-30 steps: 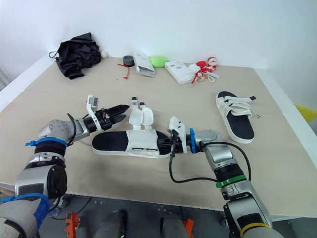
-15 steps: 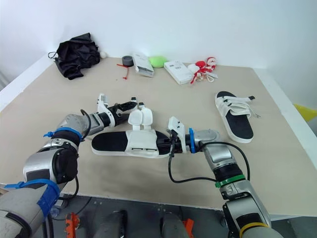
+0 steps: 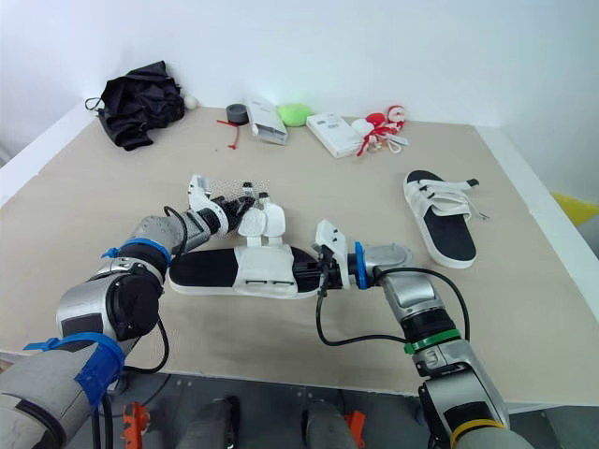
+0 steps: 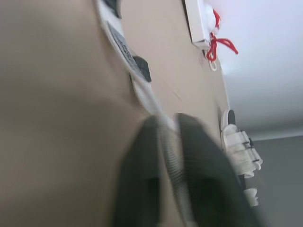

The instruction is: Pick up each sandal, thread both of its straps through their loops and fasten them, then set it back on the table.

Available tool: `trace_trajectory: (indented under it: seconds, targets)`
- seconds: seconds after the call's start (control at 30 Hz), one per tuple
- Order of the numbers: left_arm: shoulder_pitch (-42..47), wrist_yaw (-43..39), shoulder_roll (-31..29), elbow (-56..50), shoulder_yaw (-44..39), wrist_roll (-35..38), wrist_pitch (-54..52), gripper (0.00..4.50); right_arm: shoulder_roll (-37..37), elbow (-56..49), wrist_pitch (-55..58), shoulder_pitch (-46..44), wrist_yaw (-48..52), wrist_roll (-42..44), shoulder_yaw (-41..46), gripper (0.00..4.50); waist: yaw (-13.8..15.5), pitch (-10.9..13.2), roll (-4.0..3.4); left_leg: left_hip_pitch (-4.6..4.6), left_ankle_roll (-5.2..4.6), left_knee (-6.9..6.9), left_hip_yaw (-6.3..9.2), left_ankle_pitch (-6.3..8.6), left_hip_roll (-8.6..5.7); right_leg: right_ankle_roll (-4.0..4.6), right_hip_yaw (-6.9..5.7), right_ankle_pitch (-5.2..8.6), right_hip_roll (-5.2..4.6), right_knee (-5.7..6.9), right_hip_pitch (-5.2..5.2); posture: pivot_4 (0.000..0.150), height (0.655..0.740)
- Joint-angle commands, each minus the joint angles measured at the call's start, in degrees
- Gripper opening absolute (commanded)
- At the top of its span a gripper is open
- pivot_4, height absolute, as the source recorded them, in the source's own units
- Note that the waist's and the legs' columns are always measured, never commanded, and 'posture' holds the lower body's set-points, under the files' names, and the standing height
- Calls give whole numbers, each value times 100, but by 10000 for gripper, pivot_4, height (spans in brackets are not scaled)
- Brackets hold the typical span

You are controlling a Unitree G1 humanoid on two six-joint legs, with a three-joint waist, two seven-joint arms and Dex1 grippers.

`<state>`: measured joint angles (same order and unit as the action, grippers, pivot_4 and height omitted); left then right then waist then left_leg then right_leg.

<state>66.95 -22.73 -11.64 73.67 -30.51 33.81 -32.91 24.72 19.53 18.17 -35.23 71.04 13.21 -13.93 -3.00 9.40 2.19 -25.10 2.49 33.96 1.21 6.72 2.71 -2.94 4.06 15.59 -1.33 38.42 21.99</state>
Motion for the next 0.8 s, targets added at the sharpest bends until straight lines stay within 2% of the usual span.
trace_trajectory:
  seconds: [0.03, 0.17, 0.33, 0.4, 0.5, 0.57, 0.7, 0.8]
  targets:
    - [225, -7, 39, -43, -159, 54, 142, 418, 68, 342, 181, 281, -124, -413, -355, 0, 0, 0, 0, 0, 1, -1, 0, 1, 0, 2, 0, -4, 0, -10, 1, 1500, 7380]
    - [253, -418, 94, -208, -100, 0, 278, 418, 75, 338, 188, 275, -119, -419, -366, 0, 0, 0, 0, 0, 3, -4, -2, 1, 0, 8, 1, -8, -2, -30, -1, 1500, 7380]
    - [21, -1674, 178, -1002, 482, -236, 310, 418, 85, 341, 184, 275, -115, -419, -366, 0, 0, 1, 1, -1, 6, -11, -2, 1, 0, 16, 0, -7, -2, -32, 1, 1500, 7380]
    - [-349, -2266, 285, -1856, 933, -327, 285, 418, 98, 332, 187, 284, -112, -417, -360, 0, -1, -1, -1, -2, 9, -15, -2, -1, 0, 17, 1, -8, -2, -31, -3, 1500, 7380]
    - [-1721, -3475, 326, -4420, 2100, -424, 698, 418, 124, 315, 193, 309, -94, -405, -353, 0, -22, -8, -15, 1, 13, -30, -7, -3, 2, 14, 7, -12, -1, -36, -11, 1500, 7380]
    - [-2360, -3912, 209, -5470, 2505, -455, 1003, 418, 136, 284, 208, 327, -80, -391, -362, 0, -18, -14, -17, 13, 23, -41, -16, -5, 6, 8, 21, -16, -4, -37, -23, 1500, 7380]
    - [-3177, -4698, -219, -6560, 3029, -722, 1973, 418, 142, 266, 218, 330, -28, -389, -402, 0, 19, -13, -16, 5, 26, -43, -15, -4, 10, 47, 20, 5, 4, -37, -8, 1500, 7380]
    - [-3483, -5168, -501, -6751, 3293, -1072, 3112, 418, 151, 294, 203, 311, 0, -390, -430, 0, 23, -20, -23, 7, 26, -42, -17, -4, 9, 55, 20, 7, -2, -38, -8, 1500, 7380]
